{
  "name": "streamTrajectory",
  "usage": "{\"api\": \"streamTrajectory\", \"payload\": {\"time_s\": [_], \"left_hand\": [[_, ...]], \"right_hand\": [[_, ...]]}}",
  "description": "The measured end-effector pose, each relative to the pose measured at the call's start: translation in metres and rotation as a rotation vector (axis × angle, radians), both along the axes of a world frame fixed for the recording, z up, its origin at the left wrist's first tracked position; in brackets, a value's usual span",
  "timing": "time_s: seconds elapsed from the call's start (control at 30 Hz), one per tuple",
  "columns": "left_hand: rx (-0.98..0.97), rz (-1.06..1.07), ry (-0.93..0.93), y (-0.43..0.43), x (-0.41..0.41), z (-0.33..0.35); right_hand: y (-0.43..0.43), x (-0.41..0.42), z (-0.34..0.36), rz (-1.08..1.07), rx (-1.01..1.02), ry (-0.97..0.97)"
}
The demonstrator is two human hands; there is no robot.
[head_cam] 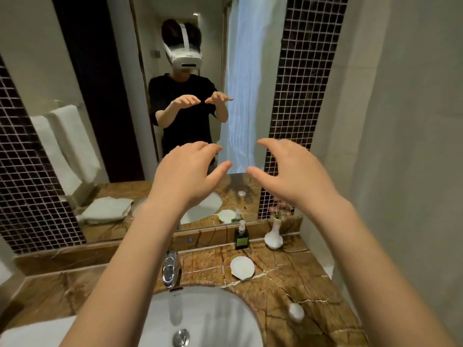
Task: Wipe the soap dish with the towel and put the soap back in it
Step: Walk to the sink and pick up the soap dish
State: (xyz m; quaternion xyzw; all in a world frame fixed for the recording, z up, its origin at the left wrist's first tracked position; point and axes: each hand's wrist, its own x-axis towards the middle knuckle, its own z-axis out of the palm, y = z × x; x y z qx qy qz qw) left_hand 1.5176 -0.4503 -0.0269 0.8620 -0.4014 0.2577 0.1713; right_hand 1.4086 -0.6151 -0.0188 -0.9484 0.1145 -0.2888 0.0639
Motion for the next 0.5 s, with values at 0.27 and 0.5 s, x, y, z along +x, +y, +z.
{"api": "streamTrajectory", "payload": {"time_s": [0.27,0.5], "left_hand": [[-0.001,-0.132,0.127,-0.026,0.062,-0.071],[0.068,-0.162,0.283,-0.046,0.086,-0.19]], "right_hand": [[-0.017,0.05,-0.06,-0.097,0.125,-0.06],[-0.043,0.078,-0.18,-0.133,0.29,0.07]]}}
